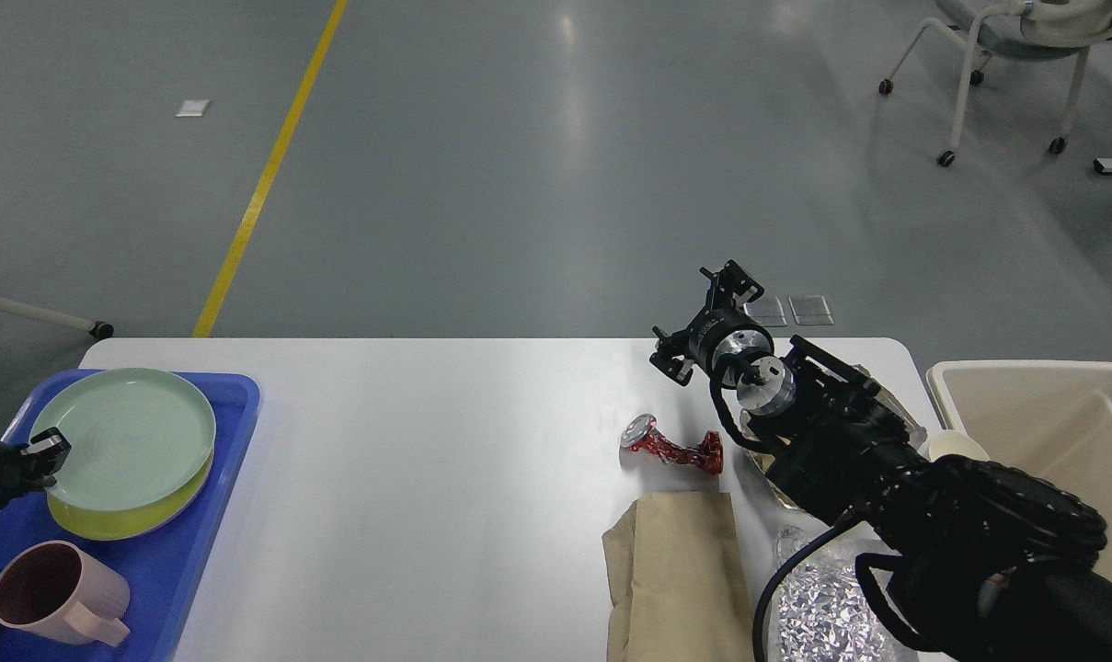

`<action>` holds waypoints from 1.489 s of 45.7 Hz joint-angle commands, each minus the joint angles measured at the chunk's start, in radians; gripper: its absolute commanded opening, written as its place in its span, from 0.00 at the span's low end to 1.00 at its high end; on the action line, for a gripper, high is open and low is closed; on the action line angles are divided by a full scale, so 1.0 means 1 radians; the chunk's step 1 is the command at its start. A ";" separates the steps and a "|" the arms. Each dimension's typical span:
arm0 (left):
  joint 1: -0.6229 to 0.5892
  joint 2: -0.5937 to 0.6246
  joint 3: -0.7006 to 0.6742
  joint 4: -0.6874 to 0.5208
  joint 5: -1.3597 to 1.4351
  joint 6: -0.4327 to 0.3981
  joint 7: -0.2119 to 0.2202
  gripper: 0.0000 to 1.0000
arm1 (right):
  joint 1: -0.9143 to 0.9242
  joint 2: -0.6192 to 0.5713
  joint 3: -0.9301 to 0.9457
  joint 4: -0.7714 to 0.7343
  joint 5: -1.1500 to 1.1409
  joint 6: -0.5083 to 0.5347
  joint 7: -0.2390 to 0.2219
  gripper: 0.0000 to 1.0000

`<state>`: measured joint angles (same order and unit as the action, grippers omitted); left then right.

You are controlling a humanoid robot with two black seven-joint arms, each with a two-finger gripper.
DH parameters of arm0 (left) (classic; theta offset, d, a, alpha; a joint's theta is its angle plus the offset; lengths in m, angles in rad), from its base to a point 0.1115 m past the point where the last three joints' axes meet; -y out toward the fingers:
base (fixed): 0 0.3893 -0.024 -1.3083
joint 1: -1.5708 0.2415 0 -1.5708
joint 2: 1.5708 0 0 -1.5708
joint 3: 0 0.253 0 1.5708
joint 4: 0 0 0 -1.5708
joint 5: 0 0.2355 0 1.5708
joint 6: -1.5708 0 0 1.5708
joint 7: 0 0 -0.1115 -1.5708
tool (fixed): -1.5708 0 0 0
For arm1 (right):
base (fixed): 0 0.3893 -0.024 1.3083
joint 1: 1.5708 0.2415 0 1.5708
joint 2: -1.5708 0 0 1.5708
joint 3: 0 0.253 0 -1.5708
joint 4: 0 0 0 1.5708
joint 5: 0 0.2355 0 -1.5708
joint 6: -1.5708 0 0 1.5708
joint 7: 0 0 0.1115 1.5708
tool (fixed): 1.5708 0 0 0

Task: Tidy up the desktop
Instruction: 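Open the left gripper to release the green plate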

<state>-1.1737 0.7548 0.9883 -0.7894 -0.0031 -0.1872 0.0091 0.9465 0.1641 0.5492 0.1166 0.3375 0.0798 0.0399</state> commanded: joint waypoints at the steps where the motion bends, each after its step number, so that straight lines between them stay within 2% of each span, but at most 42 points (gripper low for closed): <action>1: -0.001 0.000 0.000 -0.001 0.000 0.000 0.000 0.95 | 0.000 0.000 0.000 0.000 0.000 0.000 0.000 1.00; 48: -0.009 0.000 0.000 -0.010 0.000 -0.023 -0.001 0.96 | 0.000 0.000 0.000 0.000 0.000 0.000 0.000 1.00; 60: -0.072 0.017 0.013 -0.011 -0.002 -0.161 0.000 0.96 | 0.000 0.000 0.000 0.000 0.000 0.000 0.000 1.00; 68: -0.171 0.077 0.024 -0.013 -0.002 -0.339 0.003 0.96 | 0.000 0.000 0.000 0.000 0.000 0.000 0.000 1.00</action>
<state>-1.2810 0.7915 1.0063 -0.8013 -0.0045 -0.4069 0.0097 0.9465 0.1641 0.5492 0.1166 0.3375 0.0798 0.0399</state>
